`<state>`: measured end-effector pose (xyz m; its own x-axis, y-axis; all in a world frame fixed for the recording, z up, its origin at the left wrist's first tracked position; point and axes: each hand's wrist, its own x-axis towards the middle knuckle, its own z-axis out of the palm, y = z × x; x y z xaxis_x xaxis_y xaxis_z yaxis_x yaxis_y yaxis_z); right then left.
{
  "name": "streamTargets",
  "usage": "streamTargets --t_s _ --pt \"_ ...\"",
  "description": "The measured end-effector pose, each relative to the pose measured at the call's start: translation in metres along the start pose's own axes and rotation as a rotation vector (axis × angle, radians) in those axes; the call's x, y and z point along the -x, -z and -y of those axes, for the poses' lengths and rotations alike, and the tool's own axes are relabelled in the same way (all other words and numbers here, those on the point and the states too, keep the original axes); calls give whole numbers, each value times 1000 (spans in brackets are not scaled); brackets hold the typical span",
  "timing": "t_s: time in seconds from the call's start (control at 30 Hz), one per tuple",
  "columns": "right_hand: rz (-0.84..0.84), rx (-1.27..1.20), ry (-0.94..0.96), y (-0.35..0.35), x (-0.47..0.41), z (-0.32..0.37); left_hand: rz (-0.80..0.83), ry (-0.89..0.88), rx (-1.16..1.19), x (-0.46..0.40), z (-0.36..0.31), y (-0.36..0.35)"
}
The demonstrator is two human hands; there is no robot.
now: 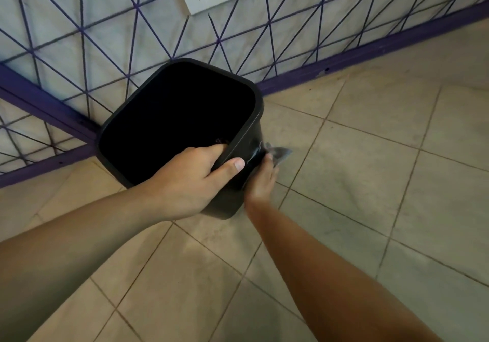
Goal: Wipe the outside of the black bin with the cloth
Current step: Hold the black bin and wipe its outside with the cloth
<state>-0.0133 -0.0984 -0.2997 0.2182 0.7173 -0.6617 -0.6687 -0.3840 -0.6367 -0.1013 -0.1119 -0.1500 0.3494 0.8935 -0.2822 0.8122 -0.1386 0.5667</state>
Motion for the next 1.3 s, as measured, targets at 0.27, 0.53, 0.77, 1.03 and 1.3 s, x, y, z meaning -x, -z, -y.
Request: streamTargets --t_s 0.27,0.53,0.77,1.03,1.3 --pt "5 -13 98 -6 36 -14 25 13 2 1 1 2" --pt "-12 -6 -7 -8 28 -7 28 27 15 0 0 3" --pt "-24 -36 -113 -6 -8 11 20 35 30 -1 0 2" --pt "-39 -13 -16 -5 12 3 18 27 23 -1 -1 2" --pt "25 20 160 0 32 -9 20 16 17 1 -1 1"
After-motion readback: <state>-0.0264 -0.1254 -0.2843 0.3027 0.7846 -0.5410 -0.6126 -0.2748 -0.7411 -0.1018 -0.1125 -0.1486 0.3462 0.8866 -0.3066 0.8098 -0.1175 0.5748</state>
